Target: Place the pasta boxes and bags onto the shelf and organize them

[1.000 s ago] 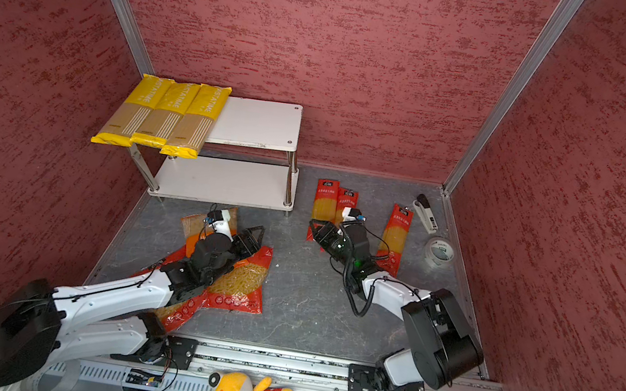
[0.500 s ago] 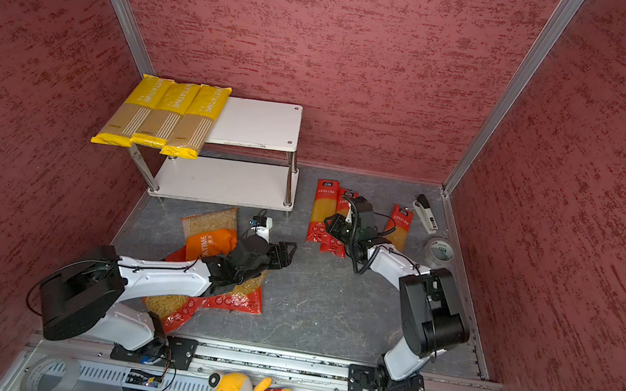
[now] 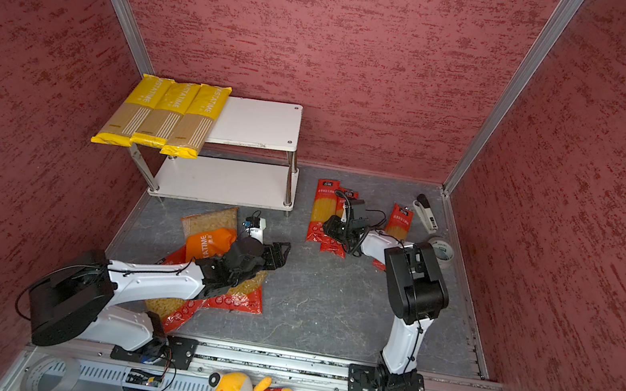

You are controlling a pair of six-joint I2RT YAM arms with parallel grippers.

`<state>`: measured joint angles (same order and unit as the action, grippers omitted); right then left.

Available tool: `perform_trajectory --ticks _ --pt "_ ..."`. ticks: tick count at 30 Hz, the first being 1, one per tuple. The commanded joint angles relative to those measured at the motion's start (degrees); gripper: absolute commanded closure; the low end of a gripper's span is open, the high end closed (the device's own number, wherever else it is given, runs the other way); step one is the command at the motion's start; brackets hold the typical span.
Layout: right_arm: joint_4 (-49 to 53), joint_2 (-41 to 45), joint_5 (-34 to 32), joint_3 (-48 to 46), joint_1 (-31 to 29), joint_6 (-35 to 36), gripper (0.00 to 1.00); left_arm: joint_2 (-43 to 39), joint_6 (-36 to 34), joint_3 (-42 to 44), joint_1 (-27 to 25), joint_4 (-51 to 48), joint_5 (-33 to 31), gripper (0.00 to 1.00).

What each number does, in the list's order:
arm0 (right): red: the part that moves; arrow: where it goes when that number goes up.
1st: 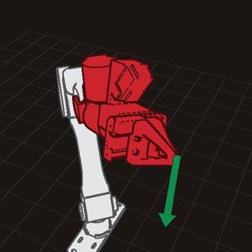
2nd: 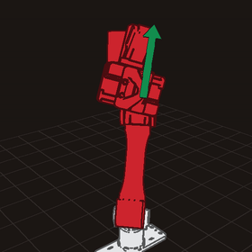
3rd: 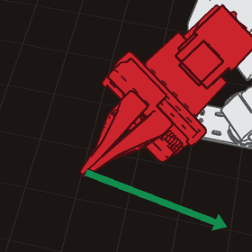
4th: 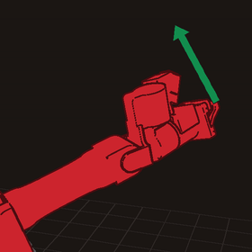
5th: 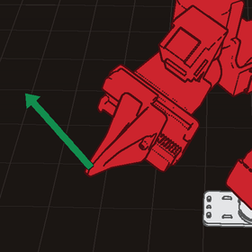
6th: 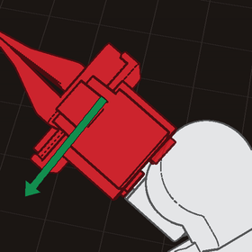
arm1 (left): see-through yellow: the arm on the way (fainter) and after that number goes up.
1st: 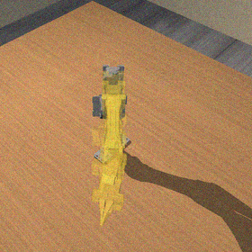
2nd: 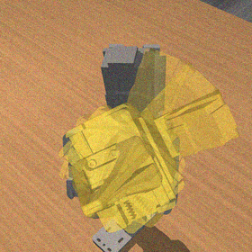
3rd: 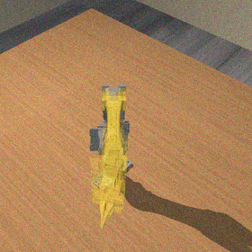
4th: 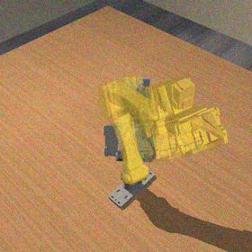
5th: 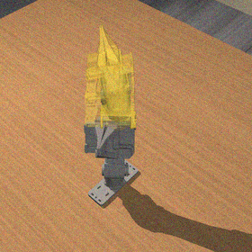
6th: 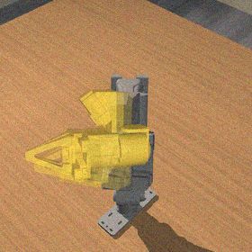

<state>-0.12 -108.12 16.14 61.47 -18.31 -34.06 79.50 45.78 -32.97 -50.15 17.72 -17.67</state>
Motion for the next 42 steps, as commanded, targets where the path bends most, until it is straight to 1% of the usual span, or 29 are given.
perform_trajectory --ticks 1,3,10,13,17,19,23,28,32,33,36,37,38,40,42 --pt "0.2 -2.8 1.6 1.1 0.3 0.1 0.54 0.5 0.0 -0.3 0.1 -0.2 0.0 0.26" --pt "-0.8 -3.4 2.7 0.9 0.3 -0.7 0.57 0.6 0.0 -0.2 0.1 -0.2 -0.1 0.26" --pt "-5.8 -1.7 5.5 -1.6 0.3 -2.8 0.83 1.0 0.0 -0.2 0.2 -0.3 -0.2 0.26" --pt "-8.8 -0.2 7.3 -3.6 0.4 -5.1 0.90 1.5 0.1 -0.6 0.3 -0.2 0.3 0.26" --pt "-11.3 2.1 9.5 -7.2 0.2 -8.2 0.96 2.5 0.0 -1.0 0.4 -0.1 0.7 0.27" --pt "-12.8 4.3 10.9 -10.6 0.0 -10.6 0.98 2.9 0.1 -1.3 0.5 -0.2 1.0 0.27" --pt "-14.3 10.9 12.7 -18.8 -1.6 -14.6 0.99 3.9 0.4 -1.4 1.0 0.3 1.8 0.26" --pt "-12.2 19.7 11.8 -28.5 -5.8 -18.4 0.99 6.5 1.1 -2.3 2.0 1.7 3.6 0.26" --pt "-8.8 23.4 12.1 -31.9 -7.9 -18.8 0.95 9.0 1.5 -3.5 2.1 2.4 5.5 0.26" --pt "-7.2 24.4 11.9 -32.4 -8.0 -17.8 0.92 9.6 1.6 -3.7 2.2 2.5 6.2 0.27" --pt "2.7 27.3 8.3 -29.5 -6.8 -10.1 0.76 11.1 1.8 -4.2 2.3 3.2 8.1 0.27" --pt "4.4 27.6 8.1 -28.5 -5.8 -8.3 0.70 11.6 1.9 -4.2 2.3 3.3 8.7 0.27" --pt "5.5 27.5 8.7 -27.6 -4.2 -6.9 0.65 12.1 2.0 -4.3 2.3 3.4 9.0 0.27" --pt "5.2 26.7 10.4 -26.4 -1.4 -5.3 0.60 13.1 2.4 -4.4 2.3 3.5 9.5 0.27" --pt "3.5 24.4 12.3 -24.7 -0.2 -3.2 0.56 14.5 2.8 -4.5 2.3 4.3 10.3 0.28"
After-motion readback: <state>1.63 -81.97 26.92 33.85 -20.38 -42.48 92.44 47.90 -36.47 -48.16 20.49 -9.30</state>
